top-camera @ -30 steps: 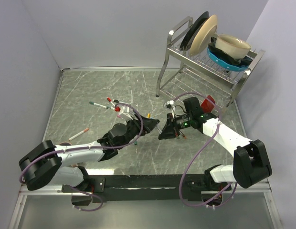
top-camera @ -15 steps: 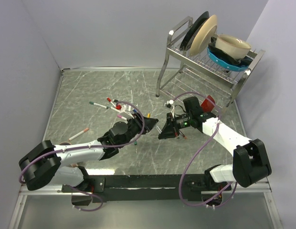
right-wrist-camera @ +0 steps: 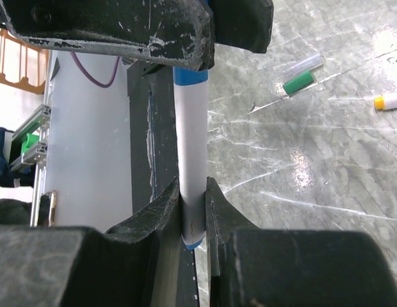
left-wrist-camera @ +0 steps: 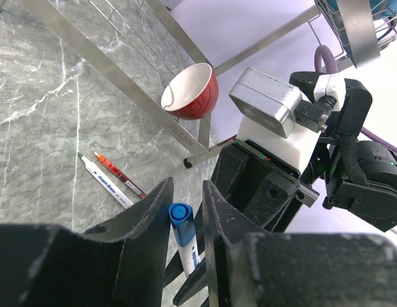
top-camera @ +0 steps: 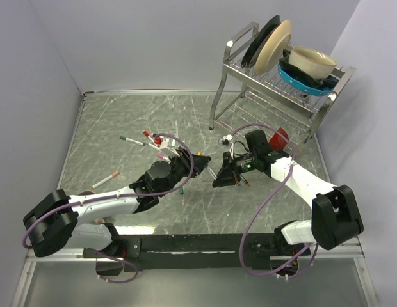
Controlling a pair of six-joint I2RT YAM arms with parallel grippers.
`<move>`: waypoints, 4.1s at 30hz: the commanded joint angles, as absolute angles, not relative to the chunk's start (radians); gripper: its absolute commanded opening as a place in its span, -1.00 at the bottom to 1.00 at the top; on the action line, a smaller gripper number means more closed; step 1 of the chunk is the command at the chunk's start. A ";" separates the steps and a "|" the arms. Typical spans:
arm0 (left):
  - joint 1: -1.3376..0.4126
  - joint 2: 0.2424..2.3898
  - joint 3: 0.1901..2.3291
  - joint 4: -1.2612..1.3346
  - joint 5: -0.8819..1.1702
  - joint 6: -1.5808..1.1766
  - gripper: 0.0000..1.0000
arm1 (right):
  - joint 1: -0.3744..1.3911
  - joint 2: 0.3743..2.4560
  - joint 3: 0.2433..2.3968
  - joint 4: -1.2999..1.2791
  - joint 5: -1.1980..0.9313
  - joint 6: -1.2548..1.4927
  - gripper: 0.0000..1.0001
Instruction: Open the pen caps
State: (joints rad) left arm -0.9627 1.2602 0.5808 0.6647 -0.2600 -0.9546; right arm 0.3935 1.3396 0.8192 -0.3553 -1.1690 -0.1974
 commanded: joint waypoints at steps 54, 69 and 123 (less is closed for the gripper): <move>-0.630 0.917 0.356 0.109 -0.299 -1.118 -0.98 | 0.528 1.381 0.887 -0.385 -0.525 -0.236 -1.00; -0.732 1.271 0.402 0.138 -0.216 -1.077 -0.98 | 0.592 1.562 0.934 -0.465 -0.104 -0.268 -0.91; -0.807 1.707 1.073 -0.164 -0.196 -0.637 0.15 | 0.402 1.095 0.933 -0.476 -0.442 -0.345 -0.19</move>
State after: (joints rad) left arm -0.8101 1.6276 0.9672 -0.0536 -0.1944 -0.6975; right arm 0.4263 1.1458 0.9424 -0.5171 -0.3843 -0.3527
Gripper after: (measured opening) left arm 0.619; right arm 0.402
